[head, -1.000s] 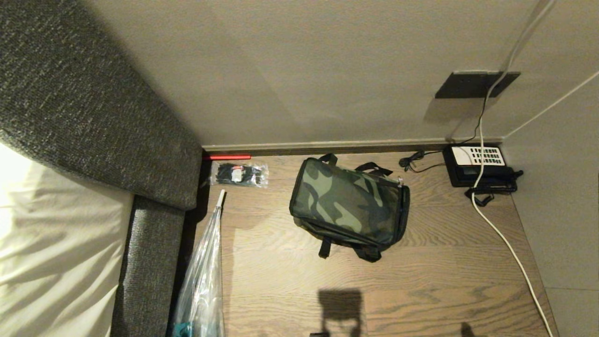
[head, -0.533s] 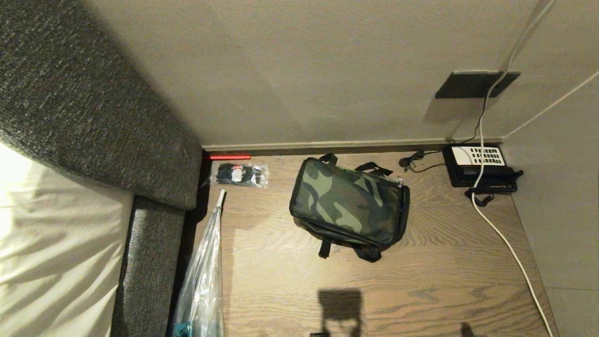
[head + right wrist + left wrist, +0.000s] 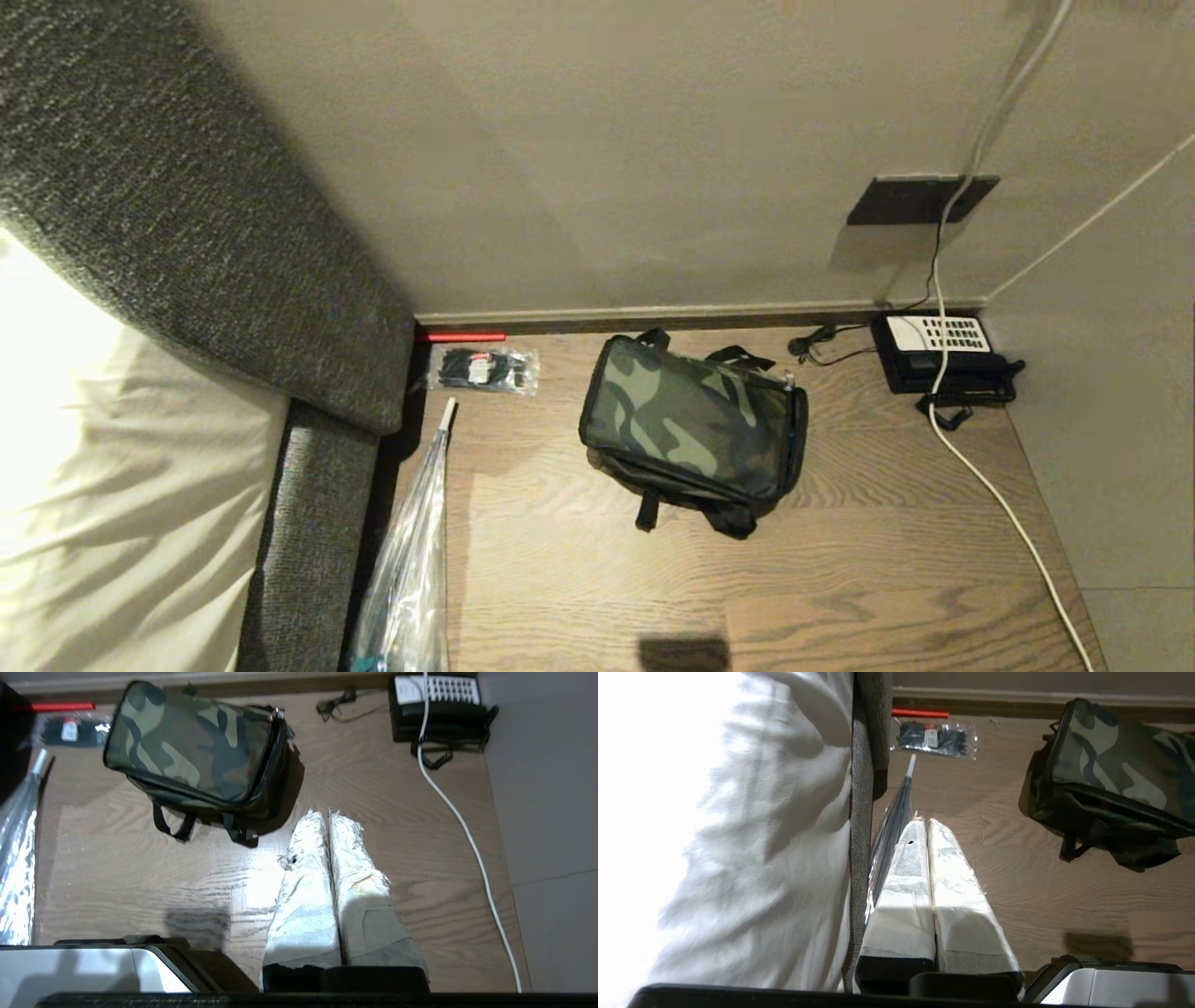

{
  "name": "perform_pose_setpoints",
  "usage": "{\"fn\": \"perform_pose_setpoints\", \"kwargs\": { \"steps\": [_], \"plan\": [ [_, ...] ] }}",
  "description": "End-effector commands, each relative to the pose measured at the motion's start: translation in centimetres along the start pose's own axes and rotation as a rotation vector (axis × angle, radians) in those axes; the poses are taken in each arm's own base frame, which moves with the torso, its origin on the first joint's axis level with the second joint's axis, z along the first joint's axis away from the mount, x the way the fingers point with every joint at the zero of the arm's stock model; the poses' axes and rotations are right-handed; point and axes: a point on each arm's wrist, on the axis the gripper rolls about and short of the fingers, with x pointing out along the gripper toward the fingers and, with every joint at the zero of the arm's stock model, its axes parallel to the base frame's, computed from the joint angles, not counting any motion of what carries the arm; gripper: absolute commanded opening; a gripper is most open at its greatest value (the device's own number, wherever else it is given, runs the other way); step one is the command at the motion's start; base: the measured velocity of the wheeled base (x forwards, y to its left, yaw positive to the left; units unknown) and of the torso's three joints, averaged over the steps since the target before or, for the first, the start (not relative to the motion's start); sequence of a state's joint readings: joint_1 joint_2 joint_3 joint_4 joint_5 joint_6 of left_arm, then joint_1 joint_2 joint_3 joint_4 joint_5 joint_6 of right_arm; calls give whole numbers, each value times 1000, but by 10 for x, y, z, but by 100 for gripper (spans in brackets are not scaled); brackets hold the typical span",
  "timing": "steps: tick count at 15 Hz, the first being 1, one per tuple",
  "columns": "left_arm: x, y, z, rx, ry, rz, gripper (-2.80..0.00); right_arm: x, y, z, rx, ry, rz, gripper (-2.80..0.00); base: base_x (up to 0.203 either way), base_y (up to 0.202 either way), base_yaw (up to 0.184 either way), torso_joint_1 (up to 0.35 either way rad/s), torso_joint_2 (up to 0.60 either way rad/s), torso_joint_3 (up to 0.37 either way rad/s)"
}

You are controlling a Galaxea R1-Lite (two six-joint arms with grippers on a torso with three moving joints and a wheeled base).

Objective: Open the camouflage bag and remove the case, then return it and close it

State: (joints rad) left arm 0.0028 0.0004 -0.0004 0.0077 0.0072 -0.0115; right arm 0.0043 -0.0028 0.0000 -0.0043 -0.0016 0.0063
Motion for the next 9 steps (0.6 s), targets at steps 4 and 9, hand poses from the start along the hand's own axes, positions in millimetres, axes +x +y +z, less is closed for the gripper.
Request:
{"fn": "perform_pose_setpoints", "kwargs": {
  "steps": [4,9],
  "plan": [
    [0,0,0,-1,-2,1,-280,-2,0,-2,1,-27,1,-280,0,0,0,2,3,209],
    [0,0,0,-1,-2,1,-280,-2,0,-2,0,-27,1,-280,0,0,0,0,6,203]
  ]
}}
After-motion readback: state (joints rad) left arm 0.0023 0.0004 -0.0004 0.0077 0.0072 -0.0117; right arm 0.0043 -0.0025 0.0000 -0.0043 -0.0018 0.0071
